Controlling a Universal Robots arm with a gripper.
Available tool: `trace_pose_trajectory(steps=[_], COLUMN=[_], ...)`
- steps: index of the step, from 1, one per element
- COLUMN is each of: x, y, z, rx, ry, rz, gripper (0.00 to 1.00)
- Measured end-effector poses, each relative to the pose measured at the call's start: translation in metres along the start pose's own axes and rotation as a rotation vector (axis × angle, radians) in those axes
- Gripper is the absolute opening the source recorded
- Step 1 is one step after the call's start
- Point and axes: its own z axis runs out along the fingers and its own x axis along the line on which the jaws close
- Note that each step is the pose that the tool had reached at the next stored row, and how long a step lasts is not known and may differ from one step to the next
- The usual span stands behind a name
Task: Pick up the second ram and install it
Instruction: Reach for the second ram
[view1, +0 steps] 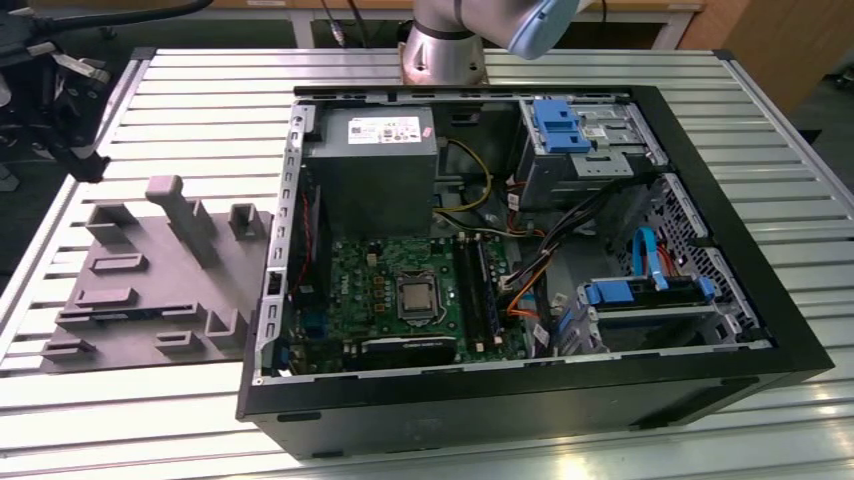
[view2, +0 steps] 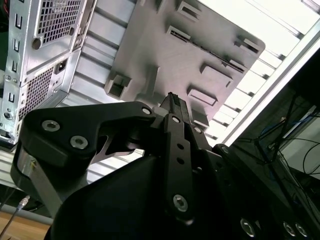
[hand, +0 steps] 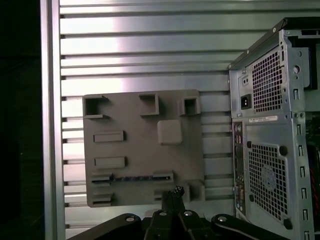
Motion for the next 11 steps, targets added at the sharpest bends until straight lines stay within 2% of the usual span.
trace_pose_trajectory(steps=[11], x=[0.0036], y=[-0.0051], z=[0.0032], rx=[-0.0001], ry=[0.0], rz=[-0.001], gripper=[0.11])
